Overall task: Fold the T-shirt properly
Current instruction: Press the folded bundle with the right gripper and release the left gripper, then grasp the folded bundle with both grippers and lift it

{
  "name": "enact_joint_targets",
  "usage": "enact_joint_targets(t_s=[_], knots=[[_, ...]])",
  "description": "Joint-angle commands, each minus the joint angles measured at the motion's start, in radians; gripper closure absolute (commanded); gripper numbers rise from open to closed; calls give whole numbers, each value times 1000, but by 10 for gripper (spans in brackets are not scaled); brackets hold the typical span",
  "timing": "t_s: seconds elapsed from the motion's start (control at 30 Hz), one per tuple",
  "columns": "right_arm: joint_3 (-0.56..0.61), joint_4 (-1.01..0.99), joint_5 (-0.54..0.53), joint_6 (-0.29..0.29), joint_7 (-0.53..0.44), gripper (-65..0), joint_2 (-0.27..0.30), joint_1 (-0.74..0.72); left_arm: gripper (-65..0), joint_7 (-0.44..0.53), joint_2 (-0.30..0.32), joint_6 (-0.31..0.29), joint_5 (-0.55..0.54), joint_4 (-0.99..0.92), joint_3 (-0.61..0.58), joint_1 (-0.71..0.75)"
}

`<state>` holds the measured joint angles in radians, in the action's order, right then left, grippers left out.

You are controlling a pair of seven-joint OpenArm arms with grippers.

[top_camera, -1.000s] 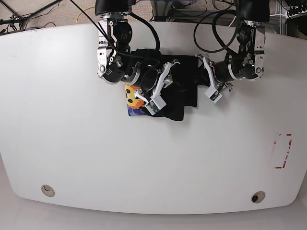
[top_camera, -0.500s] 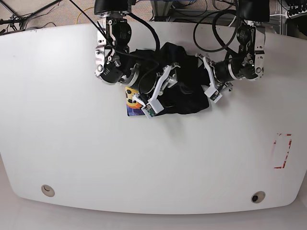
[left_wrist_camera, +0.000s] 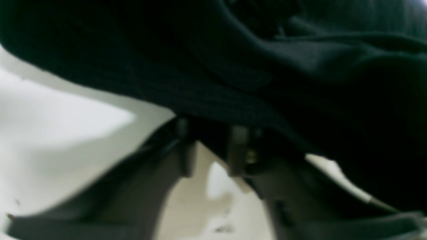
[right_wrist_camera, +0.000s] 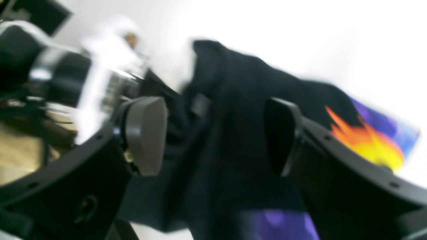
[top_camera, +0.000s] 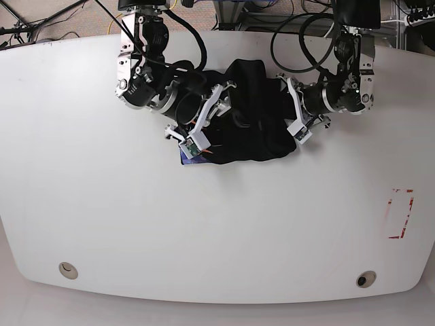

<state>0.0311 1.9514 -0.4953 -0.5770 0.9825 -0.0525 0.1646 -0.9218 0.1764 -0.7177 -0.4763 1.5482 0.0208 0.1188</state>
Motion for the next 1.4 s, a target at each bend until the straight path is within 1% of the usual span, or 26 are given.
enact_joint_targets(t_s=[0.0,0.07,0.13,0.2,0.33,0.4,0.43,0.67,0.73,0.87,0.97,1.03,1.13,1.27,1.37], knots=[[3,21,-29,-38,-58,-425,16,-4,-256,-56,7,20,21,34,40,5],[3,21,-29,-47,-66,-385,27,2,-299,-58,5,20,-9,61,61,5],[3,21,-29,-48,-67,-330,30,6,-322,-70,8,20,-40,88,75,5],[-6,21,-29,-48,-67,-249,35,10,-325,-95,12,20,-78,130,101,5],[-1,21,-29,-48,-67,-119,61,25,-325,-118,30,20,-143,217,169,5],[0,21,-29,-48,-67,-79,61,28,-325,-119,39,20,-166,251,198,5],[5,19,-26,-48,-67,-70,61,28,-325,-119,47,20,-177,269,216,5],[80,13,-13,-41,-67,-76,64,28,-325,-119,93,20,-240,369,342,5],[103,10,16,-41,-67,-76,64,28,-325,-119,99,20,-243,384,390,5],[171,-39,113,-39,-72,-76,55,17,-325,-119,101,20,-235,395,502,-12],[201,-105,177,-39,-92,-75,29,-12,-325,-119,119,20,-229,392,569,-46],[215,-163,225,-39,-118,-75,13,-23,-325,-119,140,20,-203,392,581,-58],[232,-237,275,-39,-159,-75,10,-38,-325,-119,159,20,-172,392,580,-64],[241,-306,295,-39,-184,-75,10,-64,-325,-119,162,20,-152,392,580,-67],[241,-301,295,-39,-182,-75,9,-66,-325,-119,160,20,-151,392,566,-69]])
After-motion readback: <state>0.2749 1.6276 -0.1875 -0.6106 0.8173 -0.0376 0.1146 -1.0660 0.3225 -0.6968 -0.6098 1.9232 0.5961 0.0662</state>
